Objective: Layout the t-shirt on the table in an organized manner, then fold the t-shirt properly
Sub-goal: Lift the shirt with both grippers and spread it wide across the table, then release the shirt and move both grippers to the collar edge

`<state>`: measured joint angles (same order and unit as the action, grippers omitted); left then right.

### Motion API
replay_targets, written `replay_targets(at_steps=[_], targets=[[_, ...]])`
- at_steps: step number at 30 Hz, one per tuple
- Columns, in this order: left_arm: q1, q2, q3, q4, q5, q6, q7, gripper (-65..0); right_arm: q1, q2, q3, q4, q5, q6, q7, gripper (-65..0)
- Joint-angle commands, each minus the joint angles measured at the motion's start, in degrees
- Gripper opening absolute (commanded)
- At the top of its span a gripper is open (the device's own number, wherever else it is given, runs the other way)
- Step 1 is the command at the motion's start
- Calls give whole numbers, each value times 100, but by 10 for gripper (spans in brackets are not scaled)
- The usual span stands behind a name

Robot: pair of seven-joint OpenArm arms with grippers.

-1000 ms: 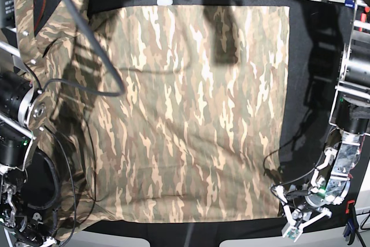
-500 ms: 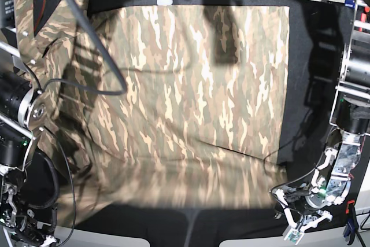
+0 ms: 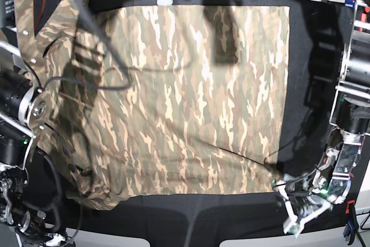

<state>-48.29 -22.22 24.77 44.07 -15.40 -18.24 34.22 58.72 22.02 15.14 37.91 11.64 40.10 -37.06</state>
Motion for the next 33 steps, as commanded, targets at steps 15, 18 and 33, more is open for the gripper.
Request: replay_targets(at_steps=[15, 18, 33], targets=[[688, -52, -39, 2321, 234, -20, 887, -420, -1856, 81, 9, 2538, 275, -10, -297, -400], [1250, -52, -39, 3097, 240, -20, 1104, -420, -2544, 81, 11, 3412, 404, -10, -503, -400], [4087, -804, -39, 6264, 400, 35, 1679, -420, -6398, 81, 11, 7044, 334, -10, -590, -400]])
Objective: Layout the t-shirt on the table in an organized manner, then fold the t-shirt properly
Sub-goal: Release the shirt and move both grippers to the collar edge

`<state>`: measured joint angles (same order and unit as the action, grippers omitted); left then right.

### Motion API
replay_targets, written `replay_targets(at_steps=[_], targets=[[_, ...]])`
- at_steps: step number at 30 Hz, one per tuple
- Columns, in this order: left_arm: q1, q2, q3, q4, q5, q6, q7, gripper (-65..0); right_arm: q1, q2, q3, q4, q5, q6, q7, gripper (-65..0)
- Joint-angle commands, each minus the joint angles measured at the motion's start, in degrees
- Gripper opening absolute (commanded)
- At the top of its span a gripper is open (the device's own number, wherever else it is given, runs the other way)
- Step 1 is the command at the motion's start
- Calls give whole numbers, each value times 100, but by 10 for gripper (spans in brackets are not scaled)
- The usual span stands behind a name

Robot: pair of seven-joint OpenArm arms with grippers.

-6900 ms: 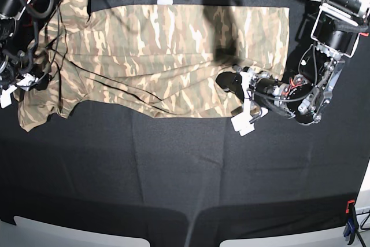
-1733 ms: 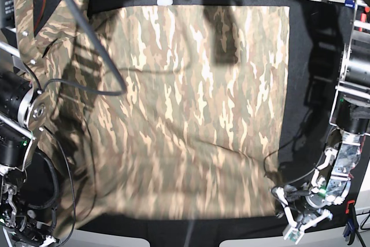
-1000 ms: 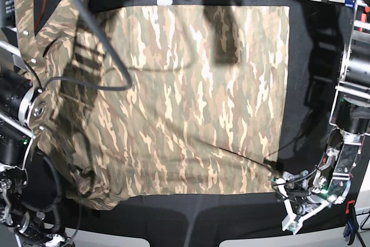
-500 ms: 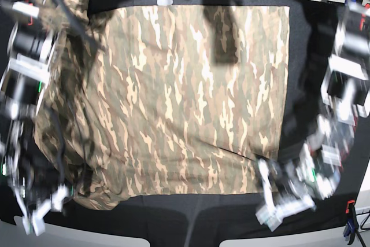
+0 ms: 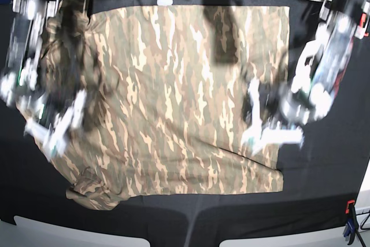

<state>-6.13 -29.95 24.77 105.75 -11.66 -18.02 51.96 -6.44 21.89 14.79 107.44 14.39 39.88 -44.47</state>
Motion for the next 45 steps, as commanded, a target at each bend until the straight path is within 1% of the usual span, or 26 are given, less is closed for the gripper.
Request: replay_targets(at_steps=[1, 3, 7, 9, 15, 19, 24, 29, 31, 34, 35, 39, 43, 44, 45], targets=[[42, -107, -39, 258, 26, 57, -96, -420, -90, 94, 46, 310, 59, 12, 149, -400], [376, -267, -39, 570, 24, 118, -96, -420, -470, 94, 52, 737, -24, 12, 142, -400], [1025, -527, -39, 1099, 28, 114, -94, -420, -1043, 98, 59, 1399, -551, 12, 131, -400], [1335, -616, -39, 1294, 26, 116, -92, -420, -1316, 96, 66, 1622, -662, 12, 61, -400], [2124, -638, -39, 1698, 24, 116, -96, -420, -2367, 98, 68, 2087, -782, 12, -96, -400], [2367, -625, -39, 1884, 15, 116, -96, -420, -3106, 96, 68, 2227, -1165, 12, -280, -400], [2437, -625, -39, 1991, 7, 114, -96, -420, -4011, 94, 68, 2229, -1327, 12, -745, -400], [2435, -625, -39, 1991, 7, 114, -101, -420, -4782, 96, 68, 2229, -1683, -15, -804, -400], [2437, -625, -39, 1991, 7, 114, -101, -420, -4870, 96, 68, 2229, -1792, -385, -754, -400], [2437, -625, -39, 1991, 7, 114, -101, -420, -4865, 94, 68, 2229, -2048, -1058, -629, -400], [2435, -625, -39, 1991, 7, 114, -101, -420, -4865, 94, 68, 2229, -2044, -1211, -629, -400], [2437, -625, -39, 1991, 7, 114, -101, -420, -4865, 96, 68, 2227, -2044, -1207, -542, -400], [2435, -625, -39, 1991, 7, 114, -101, -420, -4863, 94, 68, 2218, -2041, -1215, -223, -400], [2435, -625, -39, 1991, 9, 114, -101, -420, -4848, 94, 66, 2194, -2031, -1309, -144, -400], [2435, -625, -39, 1991, 7, 114, -101, -420, -4833, 94, 66, 2140, -1989, -1495, -81, -400]])
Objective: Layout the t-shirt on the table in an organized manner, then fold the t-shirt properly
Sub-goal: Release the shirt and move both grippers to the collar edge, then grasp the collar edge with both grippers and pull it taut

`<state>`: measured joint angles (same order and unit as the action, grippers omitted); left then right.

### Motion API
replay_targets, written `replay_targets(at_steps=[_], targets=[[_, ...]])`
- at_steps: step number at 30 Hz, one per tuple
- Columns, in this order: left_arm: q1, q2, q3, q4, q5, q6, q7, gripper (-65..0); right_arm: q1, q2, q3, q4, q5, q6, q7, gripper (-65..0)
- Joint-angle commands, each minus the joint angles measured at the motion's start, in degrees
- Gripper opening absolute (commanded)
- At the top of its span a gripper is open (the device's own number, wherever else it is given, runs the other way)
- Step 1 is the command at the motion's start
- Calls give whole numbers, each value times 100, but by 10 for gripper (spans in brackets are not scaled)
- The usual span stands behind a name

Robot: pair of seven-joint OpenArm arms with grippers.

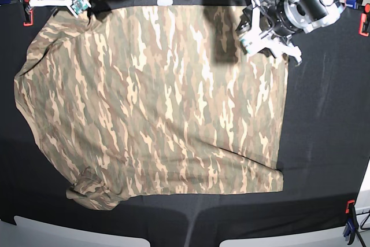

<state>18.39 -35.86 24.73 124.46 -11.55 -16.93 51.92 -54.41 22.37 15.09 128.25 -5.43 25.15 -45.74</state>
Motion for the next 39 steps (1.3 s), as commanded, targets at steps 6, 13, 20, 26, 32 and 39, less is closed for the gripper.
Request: replay_targets(at_steps=[6, 13, 20, 26, 32, 39], targets=[[-17, -35, -35, 120, -2, 4, -94, -420, 299, 0, 17, -649, 249, -669, 55, -400], [-17, -35, -35, 120, -2, 4, -96, -420, 345, 0, 13, -833, 907, -673, 28, -400], [-9, -55, -35, 109, 820, 2, 560, -420, 345, 0, 13, -839, 907, -717, 28, -400], [181, -348, -35, 109, 1268, -44, 992, -418, 348, 2, 13, -839, 874, -717, 24, -400], [1198, -885, -35, 109, 1591, -44, 494, -418, 348, 4, 13, -839, 844, -715, 26, -400], [1744, -802, -31, 109, 2994, 901, -850, -418, 350, 7, 13, -839, 844, -715, 26, -400]])
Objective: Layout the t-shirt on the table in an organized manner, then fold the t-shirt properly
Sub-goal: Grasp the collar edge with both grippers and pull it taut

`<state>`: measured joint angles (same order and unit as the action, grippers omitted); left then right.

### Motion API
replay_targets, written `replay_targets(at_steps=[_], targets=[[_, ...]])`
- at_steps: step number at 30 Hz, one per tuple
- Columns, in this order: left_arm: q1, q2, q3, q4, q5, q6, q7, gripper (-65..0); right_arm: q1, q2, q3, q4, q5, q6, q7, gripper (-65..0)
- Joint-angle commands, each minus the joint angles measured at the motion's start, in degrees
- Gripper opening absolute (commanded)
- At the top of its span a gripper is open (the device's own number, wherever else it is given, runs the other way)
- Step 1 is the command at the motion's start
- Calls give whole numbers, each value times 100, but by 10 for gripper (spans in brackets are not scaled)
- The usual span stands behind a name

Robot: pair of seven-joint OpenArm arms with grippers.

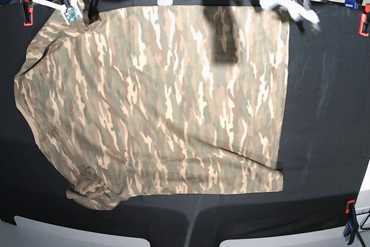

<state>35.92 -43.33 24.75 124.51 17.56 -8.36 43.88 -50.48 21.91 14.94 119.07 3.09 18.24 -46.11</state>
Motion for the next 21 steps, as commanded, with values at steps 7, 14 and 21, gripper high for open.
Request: replay_targets(at_steps=[7, 14, 21], targets=[[68, -46, -17, -4, 339, -157, -76, -418, 44, 63, 31, 79, -9, -22, 46, -400], [114, -13, -15, -588, 732, -94, -483, -418, 98, 76, 31, 79, -9, -22, -2, -400], [109, 332, -15, -1290, 949, 131, -662, -418, 101, 79, 31, 79, -9, -22, -15, -400]])
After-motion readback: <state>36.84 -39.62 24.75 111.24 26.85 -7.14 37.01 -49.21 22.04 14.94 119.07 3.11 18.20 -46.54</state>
